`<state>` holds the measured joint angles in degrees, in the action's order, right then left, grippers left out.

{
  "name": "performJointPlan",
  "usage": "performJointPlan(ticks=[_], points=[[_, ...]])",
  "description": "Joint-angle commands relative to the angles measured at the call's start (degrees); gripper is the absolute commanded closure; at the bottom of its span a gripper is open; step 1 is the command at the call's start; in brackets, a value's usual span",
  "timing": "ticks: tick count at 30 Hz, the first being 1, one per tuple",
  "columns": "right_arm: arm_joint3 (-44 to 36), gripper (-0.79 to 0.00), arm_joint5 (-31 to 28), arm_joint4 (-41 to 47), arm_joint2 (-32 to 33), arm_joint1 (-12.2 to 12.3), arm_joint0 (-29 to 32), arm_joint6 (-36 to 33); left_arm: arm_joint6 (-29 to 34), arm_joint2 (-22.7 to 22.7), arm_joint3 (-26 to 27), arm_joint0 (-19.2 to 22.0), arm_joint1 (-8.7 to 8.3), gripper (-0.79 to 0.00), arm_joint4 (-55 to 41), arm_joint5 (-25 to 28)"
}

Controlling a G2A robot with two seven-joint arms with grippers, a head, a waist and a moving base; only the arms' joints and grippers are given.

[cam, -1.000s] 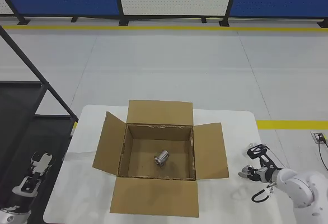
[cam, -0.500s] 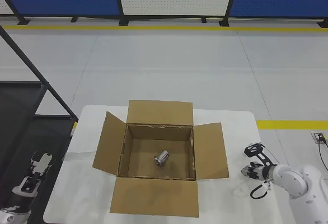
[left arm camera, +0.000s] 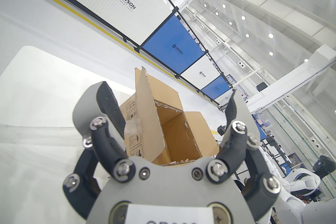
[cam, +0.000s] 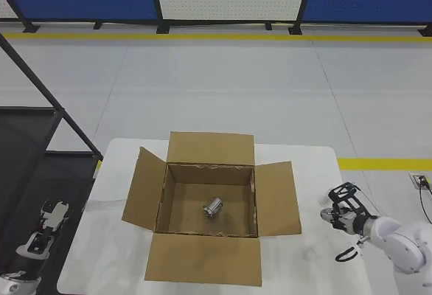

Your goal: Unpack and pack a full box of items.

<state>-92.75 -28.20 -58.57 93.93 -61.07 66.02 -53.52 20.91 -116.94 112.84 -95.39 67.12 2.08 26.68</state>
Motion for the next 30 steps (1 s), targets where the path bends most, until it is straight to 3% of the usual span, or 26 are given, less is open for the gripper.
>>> performJointPlan(ticks=[1, 8, 15, 22, 30], points=[[-6.9, 0.0, 1.1, 0.1, 1.4, 0.1, 2.6, 0.9, 0.0, 0.0, 0.0, 0.0, 0.0, -0.785, 0.0, 0.0], [-22.2, 0.0, 8.5, 1.3, 0.0, -0.1, 5.3, 2.7, 0.0, 0.0, 0.0, 0.0, 0.0, -0.785, 0.0, 0.0], [-24.8, 0.0, 8.3, -2.7, -13.6, -0.8, -4.0, 3.1, 0.0, 0.0, 0.0, 0.0, 0.0, -0.785, 0.0, 0.0], [-10.7, 0.0, 7.1, -3.7, -36.0, -4.4, -24.5, -2.9, 0.0, 0.0, 0.0, 0.0, 0.0, -0.785, 0.0, 0.0], [14.8, 0.0, 9.2, 3.0, -58.5, -13.5, -45.4, -2.9, 0.0, 0.0, 0.0, 0.0, 0.0, -0.785, 0.0, 0.0]])
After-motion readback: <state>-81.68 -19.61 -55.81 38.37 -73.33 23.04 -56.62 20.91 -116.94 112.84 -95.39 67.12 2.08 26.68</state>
